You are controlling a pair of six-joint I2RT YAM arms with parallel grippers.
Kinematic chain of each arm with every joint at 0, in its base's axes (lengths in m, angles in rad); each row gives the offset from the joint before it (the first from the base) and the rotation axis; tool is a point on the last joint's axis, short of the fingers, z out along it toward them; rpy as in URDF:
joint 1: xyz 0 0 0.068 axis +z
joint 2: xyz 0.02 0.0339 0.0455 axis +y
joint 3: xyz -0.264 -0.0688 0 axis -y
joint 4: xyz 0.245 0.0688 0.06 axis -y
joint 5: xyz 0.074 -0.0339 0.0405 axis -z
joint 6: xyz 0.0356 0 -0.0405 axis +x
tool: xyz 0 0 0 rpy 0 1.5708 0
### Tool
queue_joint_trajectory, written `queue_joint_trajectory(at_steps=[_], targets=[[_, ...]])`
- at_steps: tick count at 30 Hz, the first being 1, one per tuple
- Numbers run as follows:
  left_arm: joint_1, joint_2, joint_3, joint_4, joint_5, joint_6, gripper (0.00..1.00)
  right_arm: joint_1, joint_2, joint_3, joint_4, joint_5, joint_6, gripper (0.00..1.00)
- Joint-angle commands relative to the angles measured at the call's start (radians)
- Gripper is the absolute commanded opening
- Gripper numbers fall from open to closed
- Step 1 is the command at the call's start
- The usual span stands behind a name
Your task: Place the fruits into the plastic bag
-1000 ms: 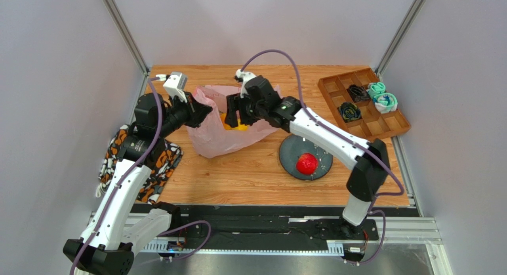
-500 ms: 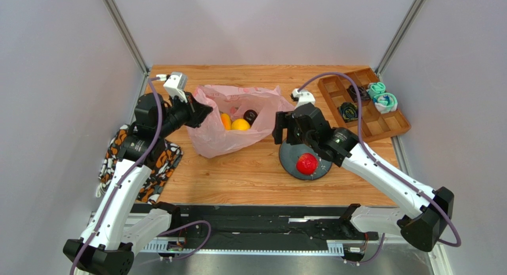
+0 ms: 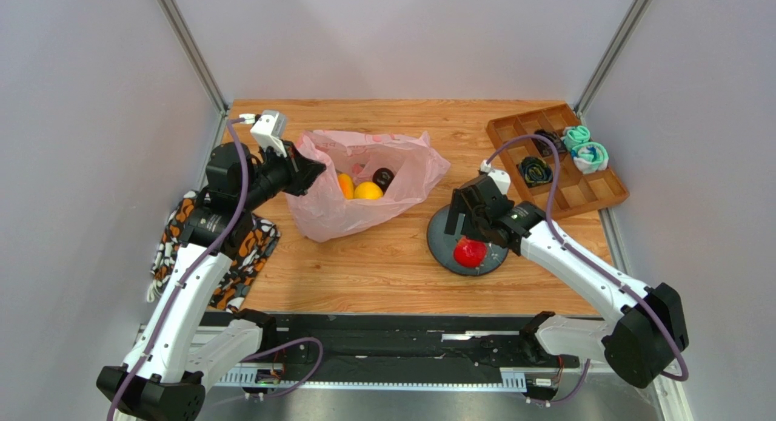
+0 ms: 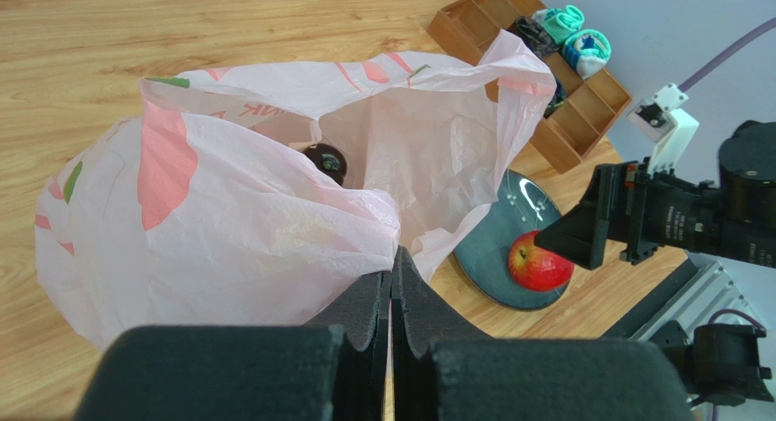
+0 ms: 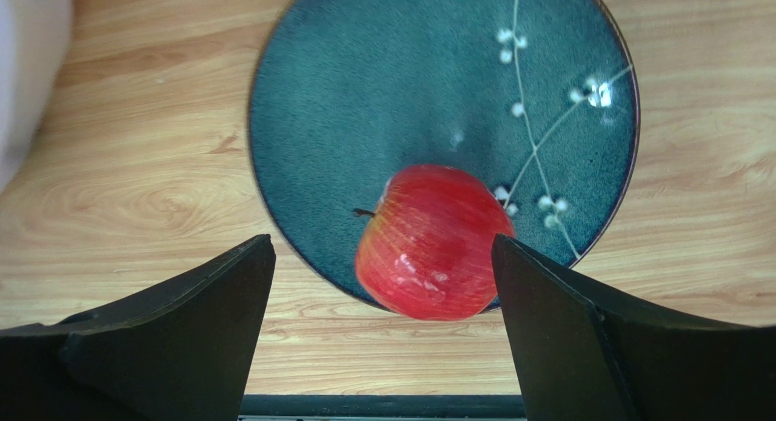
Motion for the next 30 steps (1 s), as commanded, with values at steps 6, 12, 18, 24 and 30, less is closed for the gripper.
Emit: queue_joint_trajectory(at_steps=[6, 12, 18, 24, 30], targets=[[0.004, -0.007, 0.039, 0.029, 0.019, 0.001, 0.00, -0.018, 0.053, -0.043, -0.004, 0.001, 0.110, 0.96], [0.004, -0.008, 0.039, 0.029, 0.016, 0.001, 0.00, -0.028, 0.062, -0.068, -0.012, 0.018, 0.138, 0.97], [0.004, -0.005, 0.039, 0.029, 0.013, 0.003, 0.00, -0.029, 0.079, -0.092, -0.014, 0.032, 0.158, 0.98], [0.004, -0.007, 0.039, 0.027, 0.013, 0.003, 0.00, -0.028, 0.096, -0.120, 0.031, 0.029, 0.155, 0.98], [0.004, -0.008, 0.039, 0.024, 0.011, 0.004, 0.00, -0.028, 0.122, -0.128, 0.064, 0.027, 0.135, 0.95]])
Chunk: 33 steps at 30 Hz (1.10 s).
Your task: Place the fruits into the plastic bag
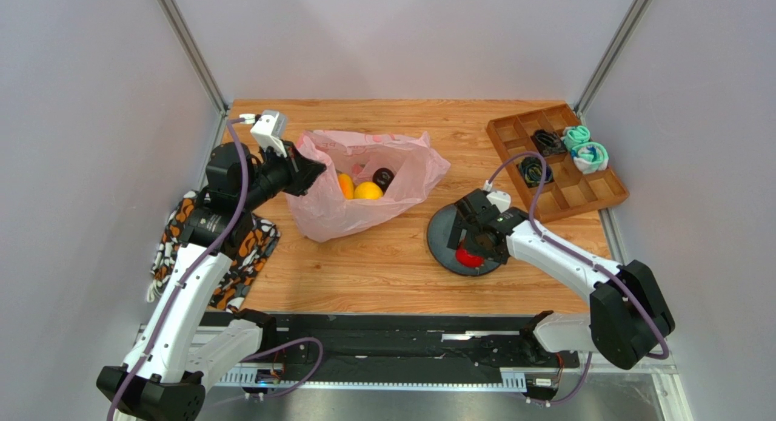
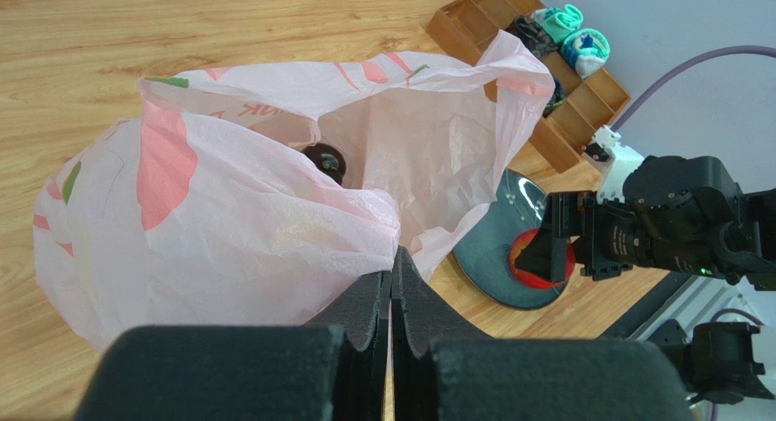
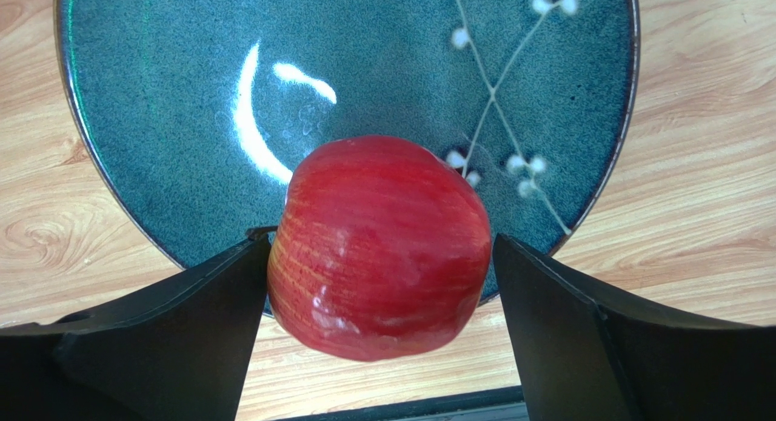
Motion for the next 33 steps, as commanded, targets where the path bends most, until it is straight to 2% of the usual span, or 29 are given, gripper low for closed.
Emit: queue_joint_trajectory(at_steps=[1, 5, 12, 20, 28, 33], targets=[[0.004, -0.008, 0.039, 0.026, 0.005, 0.004, 0.00, -0.002, 0.020, -0.003, 0.058, 0.027, -0.001, 0.94], [0.004, -0.008, 0.039, 0.026, 0.005, 0.004, 0.00, -0.002, 0.027, -0.008, 0.065, 0.029, -0.007, 0.88], [0.004, -0.008, 0.040, 0.024, 0.004, 0.005, 0.00, 0.000, -0.058, -0.035, 0.092, 0.054, -0.027, 0.62], [0.004, -0.011, 0.040, 0.024, 0.004, 0.005, 0.00, 0.001, -0.180, -0.094, 0.170, 0.021, -0.082, 0.40], [0.004, -0.010, 0.040, 0.024, 0.004, 0.005, 0.00, 0.067, -0.275, -0.028, 0.267, -0.009, -0.184, 0.38], [0.004, -0.007, 0.040, 0.024, 0.005, 0.005, 0.00, 0.136, -0.240, 0.124, 0.360, -0.052, -0.285, 0.38]])
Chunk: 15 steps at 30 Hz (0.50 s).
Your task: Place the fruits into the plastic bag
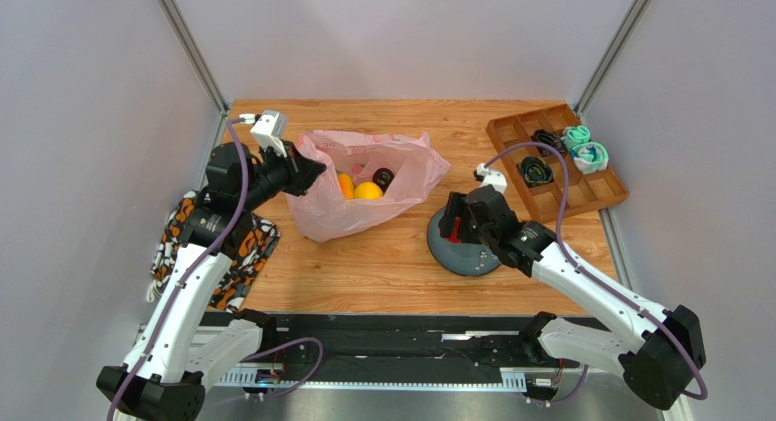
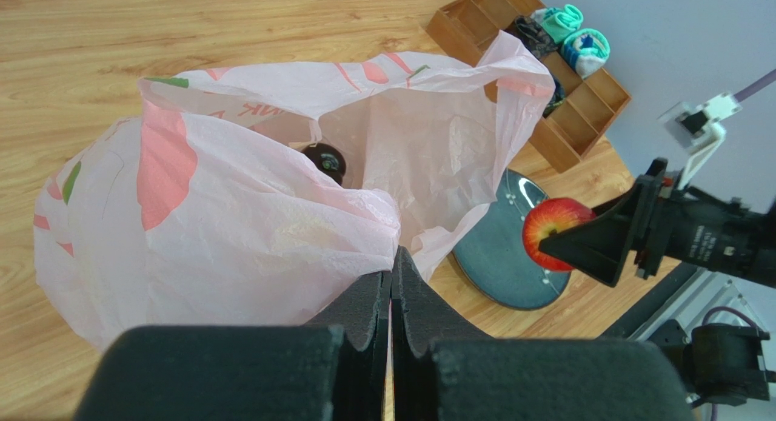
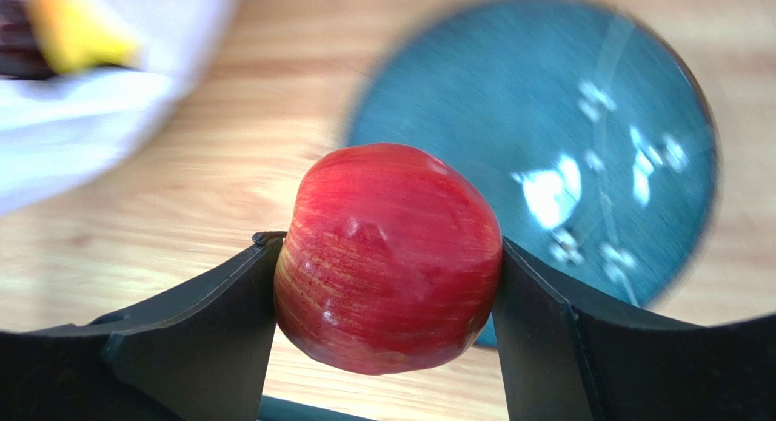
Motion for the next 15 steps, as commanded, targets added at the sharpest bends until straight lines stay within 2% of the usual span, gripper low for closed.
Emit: queue_joint_trajectory(at_steps=[1, 7, 15], targets=[[0.004, -0.008, 0.040, 0.026, 0.006, 0.007, 0.00, 0.057, 0.025, 0.172, 0.191, -0.044, -0.119, 0.39], [0.004, -0.006, 0.040, 0.025, 0.004, 0.005, 0.00, 0.097, 0.218, 0.358, 0.310, -0.135, -0.201, 0.39], [0.004, -0.002, 0.040, 0.026, 0.012, 0.004, 0.00, 0.097, 0.546, 0.625, 0.265, -0.202, -0.281, 0.39]])
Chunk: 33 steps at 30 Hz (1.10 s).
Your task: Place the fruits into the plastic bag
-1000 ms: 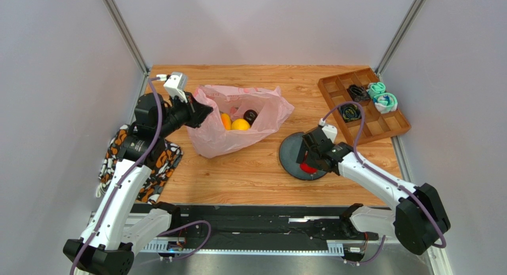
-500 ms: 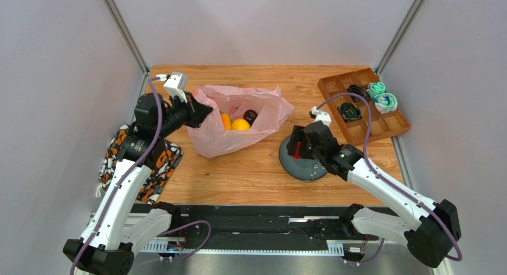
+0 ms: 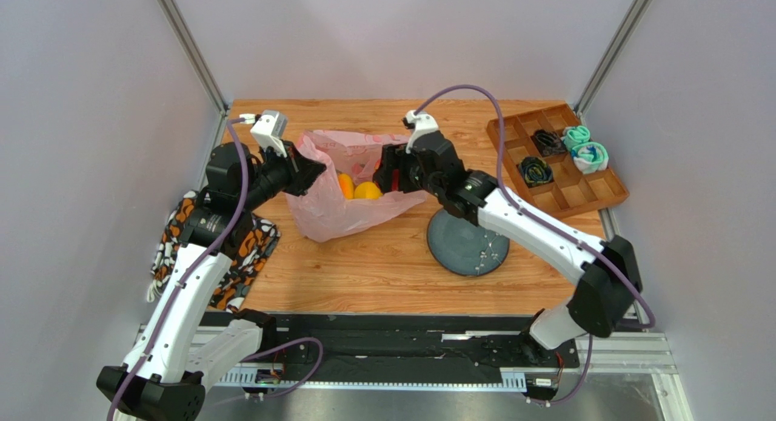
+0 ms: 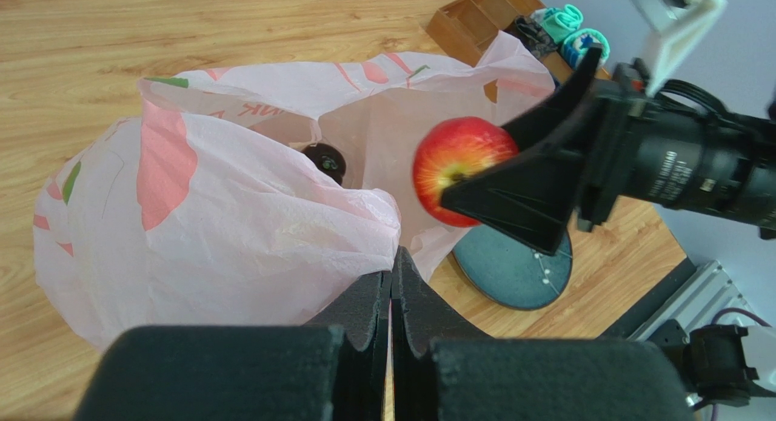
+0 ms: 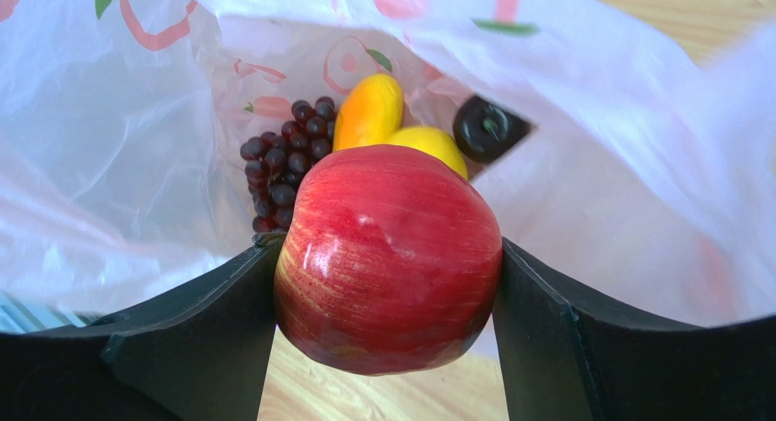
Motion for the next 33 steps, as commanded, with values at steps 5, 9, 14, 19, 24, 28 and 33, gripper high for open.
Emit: queue_joint_trajectory(at_steps=[5, 9, 14, 19, 24, 28, 33], targets=[[0.004, 0.001, 0.040, 0.024, 0.009, 0.005, 0.00, 0.006, 0.290, 0.290, -0.090, -0.092, -0.047, 0.38], [0.004, 0.004, 0.039, 0.026, 0.010, 0.004, 0.00, 0.020, 0.374, 0.339, -0.168, -0.109, -0.047, 0.37], [0.004, 0.004, 0.039, 0.024, 0.013, 0.001, 0.00, 0.046, 0.387, 0.301, -0.202, -0.159, -0.053, 0.37], [0.004, 0.004, 0.037, 0.029, 0.016, -0.001, 0.00, 0.072, 0.397, 0.249, -0.225, -0.164, -0.052, 0.37], [0.004, 0.006, 0.037, 0.029, 0.015, -0.001, 0.00, 0.081, 0.448, 0.257, -0.262, -0.130, -0.035, 0.37], [0.004, 0.006, 0.037, 0.027, 0.013, 0.001, 0.00, 0.081, 0.488, 0.283, -0.279, -0.097, -0.024, 0.39], [0.004, 0.006, 0.039, 0.027, 0.010, 0.002, 0.00, 0.081, 0.531, 0.304, -0.290, -0.084, -0.026, 0.59]])
